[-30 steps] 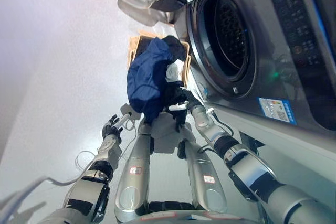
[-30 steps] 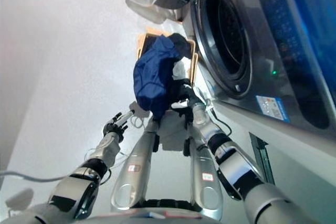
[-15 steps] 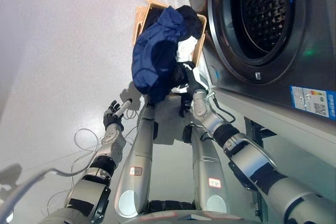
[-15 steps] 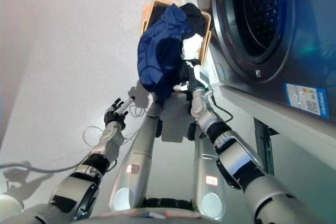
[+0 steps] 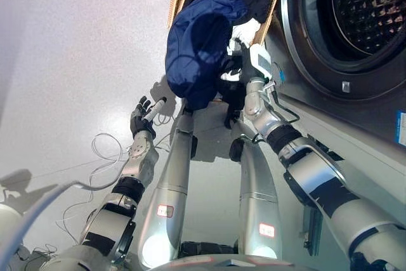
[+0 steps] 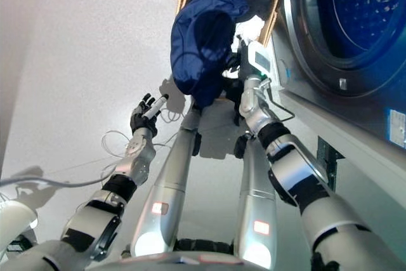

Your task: Put the clothes in the basket into the washing machine.

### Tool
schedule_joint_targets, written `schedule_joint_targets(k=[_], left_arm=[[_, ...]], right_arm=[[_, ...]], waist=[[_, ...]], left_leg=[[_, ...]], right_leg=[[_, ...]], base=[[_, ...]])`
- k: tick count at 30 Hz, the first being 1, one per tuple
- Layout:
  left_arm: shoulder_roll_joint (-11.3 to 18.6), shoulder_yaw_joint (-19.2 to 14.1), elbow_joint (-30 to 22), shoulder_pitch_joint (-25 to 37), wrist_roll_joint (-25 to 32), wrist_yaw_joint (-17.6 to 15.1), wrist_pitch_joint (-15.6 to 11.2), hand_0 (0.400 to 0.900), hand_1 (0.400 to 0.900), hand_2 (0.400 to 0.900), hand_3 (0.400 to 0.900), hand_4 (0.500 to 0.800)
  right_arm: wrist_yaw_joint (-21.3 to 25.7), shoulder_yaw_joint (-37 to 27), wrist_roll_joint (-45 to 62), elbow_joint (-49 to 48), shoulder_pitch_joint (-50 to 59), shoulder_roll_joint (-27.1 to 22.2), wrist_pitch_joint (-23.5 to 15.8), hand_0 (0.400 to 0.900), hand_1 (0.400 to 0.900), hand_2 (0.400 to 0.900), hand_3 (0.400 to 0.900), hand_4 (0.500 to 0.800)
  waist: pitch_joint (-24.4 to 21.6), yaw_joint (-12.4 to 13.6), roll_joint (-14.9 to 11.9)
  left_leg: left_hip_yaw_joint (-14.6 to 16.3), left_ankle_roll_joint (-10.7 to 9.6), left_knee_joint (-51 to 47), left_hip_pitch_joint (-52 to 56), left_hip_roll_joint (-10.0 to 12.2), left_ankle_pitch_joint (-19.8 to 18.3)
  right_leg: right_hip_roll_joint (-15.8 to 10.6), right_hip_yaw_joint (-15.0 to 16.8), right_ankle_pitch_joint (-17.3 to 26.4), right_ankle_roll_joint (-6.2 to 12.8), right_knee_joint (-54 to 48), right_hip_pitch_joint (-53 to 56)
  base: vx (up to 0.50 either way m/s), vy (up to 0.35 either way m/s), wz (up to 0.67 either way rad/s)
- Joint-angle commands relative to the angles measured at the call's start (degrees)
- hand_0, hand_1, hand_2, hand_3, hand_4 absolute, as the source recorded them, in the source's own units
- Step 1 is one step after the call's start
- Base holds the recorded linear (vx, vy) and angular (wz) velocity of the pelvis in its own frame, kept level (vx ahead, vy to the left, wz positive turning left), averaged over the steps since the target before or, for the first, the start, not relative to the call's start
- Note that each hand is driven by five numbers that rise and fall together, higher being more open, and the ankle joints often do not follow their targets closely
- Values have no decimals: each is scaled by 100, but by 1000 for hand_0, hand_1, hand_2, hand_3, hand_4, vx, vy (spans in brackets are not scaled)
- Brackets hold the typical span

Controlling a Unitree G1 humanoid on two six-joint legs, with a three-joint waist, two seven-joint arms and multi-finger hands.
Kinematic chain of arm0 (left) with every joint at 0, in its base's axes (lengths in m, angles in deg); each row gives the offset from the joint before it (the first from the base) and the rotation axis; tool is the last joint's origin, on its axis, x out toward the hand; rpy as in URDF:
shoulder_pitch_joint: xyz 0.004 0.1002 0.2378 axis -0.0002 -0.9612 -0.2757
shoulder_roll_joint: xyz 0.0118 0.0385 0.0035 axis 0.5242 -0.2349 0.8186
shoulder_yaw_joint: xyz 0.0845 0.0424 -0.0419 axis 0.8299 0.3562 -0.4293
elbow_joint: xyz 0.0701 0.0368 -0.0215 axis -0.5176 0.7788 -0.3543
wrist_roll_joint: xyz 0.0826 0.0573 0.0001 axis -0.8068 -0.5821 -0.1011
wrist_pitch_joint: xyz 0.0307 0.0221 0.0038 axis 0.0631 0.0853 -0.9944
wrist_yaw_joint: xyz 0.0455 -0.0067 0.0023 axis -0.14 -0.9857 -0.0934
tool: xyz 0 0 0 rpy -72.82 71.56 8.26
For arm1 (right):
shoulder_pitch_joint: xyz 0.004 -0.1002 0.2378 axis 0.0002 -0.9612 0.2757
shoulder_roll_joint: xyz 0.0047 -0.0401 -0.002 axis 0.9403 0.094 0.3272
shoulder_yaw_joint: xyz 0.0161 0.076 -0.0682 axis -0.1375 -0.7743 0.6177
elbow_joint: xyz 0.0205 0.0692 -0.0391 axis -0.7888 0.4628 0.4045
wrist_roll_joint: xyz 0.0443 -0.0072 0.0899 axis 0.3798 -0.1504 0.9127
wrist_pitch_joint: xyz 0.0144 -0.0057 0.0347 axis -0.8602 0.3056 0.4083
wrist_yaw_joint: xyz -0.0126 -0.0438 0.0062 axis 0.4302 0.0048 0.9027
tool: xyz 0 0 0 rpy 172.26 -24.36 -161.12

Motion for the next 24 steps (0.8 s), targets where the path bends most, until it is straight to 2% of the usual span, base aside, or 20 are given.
schedule_joint_targets(k=[1,11,18,24], left_arm=[[3,66,-421,-302,194,-178,-334,900,900,900,900,800],[52,44,-419,-139,325,-178,-367,900,900,900,900,800],[-72,-56,-26,-254,330,-197,-277,900,900,900,900,800],[-91,-119,203,-202,398,-235,-275,900,900,900,900,800]], right_arm=[[186,75,-144,84,22,-228,-51,900,900,900,900,800],[67,46,143,599,77,-392,-6,900,900,900,900,800],[141,-76,133,461,-624,-44,29,900,900,900,900,800],[-20,17,37,475,-833,191,76,900,900,900,900,800]], waist=[[-214,35,550],[-214,48,645],[-214,-99,586],[-214,-209,545]], left_leg=[[149,179,255,-119,-195,-591],[170,178,983,-820,-270,-762],[223,157,1076,-893,-251,-771],[232,131,1186,-977,-249,-797]], right_leg=[[-62,210,-600,450,598,-324],[-171,249,-862,369,1484,-1079],[-164,290,-879,344,1619,-1192],[-152,332,-880,348,1722,-1280]], base=[[-10,-10,6],[-18,-15,6],[-13,-1,-2],[-15,3,-2]])
